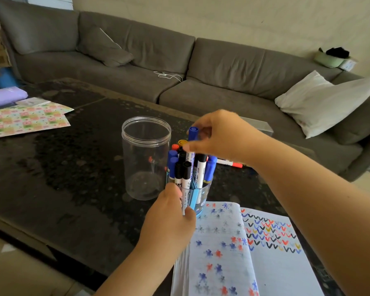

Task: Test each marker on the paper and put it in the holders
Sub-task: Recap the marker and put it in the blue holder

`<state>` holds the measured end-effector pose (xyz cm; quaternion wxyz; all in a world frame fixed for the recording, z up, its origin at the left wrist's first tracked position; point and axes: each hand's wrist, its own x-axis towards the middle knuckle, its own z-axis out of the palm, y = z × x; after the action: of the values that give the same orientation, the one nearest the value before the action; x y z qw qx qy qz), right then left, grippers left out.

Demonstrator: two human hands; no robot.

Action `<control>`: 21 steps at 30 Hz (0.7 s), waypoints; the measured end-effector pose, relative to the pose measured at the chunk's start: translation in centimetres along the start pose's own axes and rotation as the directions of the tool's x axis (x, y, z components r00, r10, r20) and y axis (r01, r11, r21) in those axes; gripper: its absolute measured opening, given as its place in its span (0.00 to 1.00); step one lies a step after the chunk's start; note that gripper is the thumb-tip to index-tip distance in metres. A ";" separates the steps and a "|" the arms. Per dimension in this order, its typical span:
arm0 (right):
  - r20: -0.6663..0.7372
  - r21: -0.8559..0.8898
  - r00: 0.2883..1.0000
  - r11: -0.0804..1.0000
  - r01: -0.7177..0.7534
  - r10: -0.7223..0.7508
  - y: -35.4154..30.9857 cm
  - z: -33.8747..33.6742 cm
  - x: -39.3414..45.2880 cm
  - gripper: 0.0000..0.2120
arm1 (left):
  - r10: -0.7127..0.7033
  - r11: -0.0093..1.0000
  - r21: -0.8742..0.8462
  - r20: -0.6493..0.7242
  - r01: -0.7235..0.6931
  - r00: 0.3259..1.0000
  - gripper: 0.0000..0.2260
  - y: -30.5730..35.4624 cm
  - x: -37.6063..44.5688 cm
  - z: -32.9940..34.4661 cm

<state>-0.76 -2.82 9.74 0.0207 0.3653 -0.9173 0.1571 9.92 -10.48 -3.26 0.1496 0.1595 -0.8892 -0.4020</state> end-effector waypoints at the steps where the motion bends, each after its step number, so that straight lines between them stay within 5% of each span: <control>1: -0.058 0.035 0.998 0.999 0.021 -0.019 0.0 -0.1 -0.1 0.11 | 0.004 1.000 0.008 0.001 -0.004 1.000 0.06 0.0 0.0 0.0; 10: -0.044 0.013 0.997 0.998 0.063 -0.062 0.1 0.5 -0.4 0.09 | -0.016 0.999 0.040 -0.004 0.016 1.000 0.05 0.2 0.1 0.0; 15: -0.052 -0.024 0.993 0.994 0.103 -0.104 -0.2 1.3 -1.1 0.12 | 0.186 0.974 0.145 -0.069 -0.174 0.980 0.07 0.8 -0.4 0.0; 21: -0.040 -0.087 0.995 0.992 0.086 -0.090 0.2 1.3 -1.7 0.12 | 0.220 0.965 0.163 -0.076 -0.206 0.972 0.15 0.9 -0.4 0.5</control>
<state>0.45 -1.96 8.22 0.0631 0.4008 -0.9054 0.1249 9.96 -9.45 -2.99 0.2205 0.0926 -0.9216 -0.3057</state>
